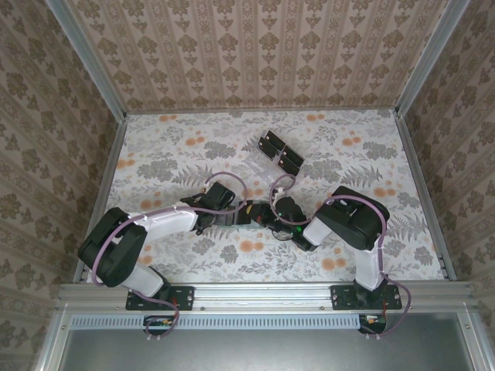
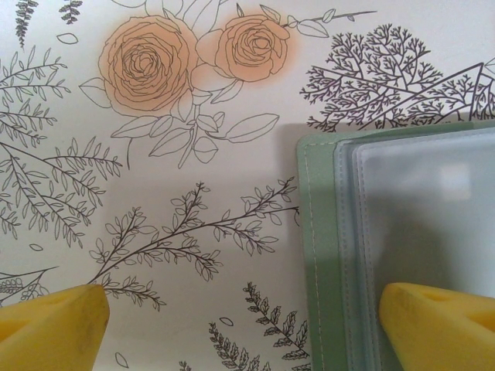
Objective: Put the credit cards into the card holder
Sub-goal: Insert the credit card into the card slot.
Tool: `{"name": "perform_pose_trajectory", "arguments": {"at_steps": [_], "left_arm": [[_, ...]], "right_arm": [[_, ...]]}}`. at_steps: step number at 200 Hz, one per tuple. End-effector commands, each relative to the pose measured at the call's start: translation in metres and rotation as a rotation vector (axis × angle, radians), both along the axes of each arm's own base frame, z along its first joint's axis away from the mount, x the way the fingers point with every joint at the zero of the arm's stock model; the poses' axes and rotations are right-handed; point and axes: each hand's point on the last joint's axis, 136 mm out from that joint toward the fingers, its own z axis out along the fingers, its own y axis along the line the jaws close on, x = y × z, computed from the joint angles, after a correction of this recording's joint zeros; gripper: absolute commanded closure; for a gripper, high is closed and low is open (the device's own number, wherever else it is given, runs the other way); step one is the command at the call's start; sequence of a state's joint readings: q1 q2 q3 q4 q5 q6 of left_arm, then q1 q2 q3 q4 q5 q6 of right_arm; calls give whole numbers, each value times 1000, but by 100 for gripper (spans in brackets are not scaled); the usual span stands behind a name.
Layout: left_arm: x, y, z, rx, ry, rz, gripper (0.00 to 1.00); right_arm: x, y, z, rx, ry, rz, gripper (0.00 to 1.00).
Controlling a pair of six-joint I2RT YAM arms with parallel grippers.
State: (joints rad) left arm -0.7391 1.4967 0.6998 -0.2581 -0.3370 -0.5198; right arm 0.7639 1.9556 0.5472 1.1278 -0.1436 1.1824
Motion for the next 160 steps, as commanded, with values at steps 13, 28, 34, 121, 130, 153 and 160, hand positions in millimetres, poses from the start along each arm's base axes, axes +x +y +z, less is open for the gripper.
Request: {"name": "perform_pose_trajectory", "arguments": {"at_steps": [13,28,34,121,130,153,160], "left_arm": [[-19,21,-18,77,81,2,0],[-19,20,-18,74,78,2,0],[-19,20,-18,75,79,2,0],[-19,20,-19,73,80,4,0],[-18,20,-18,70,77,4,0],[-16,18,-13,57,73,8,0],[-15,17,-9,47,71,12,0]], "right_arm": [[-8,4,-8,2,18,37,100],[-9,3,-10,-2,27,37,100],[-9,3,-10,-3,28,38,100],[-4,20,-19,-28,67,81,100],[-4,21,-19,-33,73,86,100],[-6,19,-16,-62,80,97,88],[-6,19,-13,-78,79,103,79]]}}
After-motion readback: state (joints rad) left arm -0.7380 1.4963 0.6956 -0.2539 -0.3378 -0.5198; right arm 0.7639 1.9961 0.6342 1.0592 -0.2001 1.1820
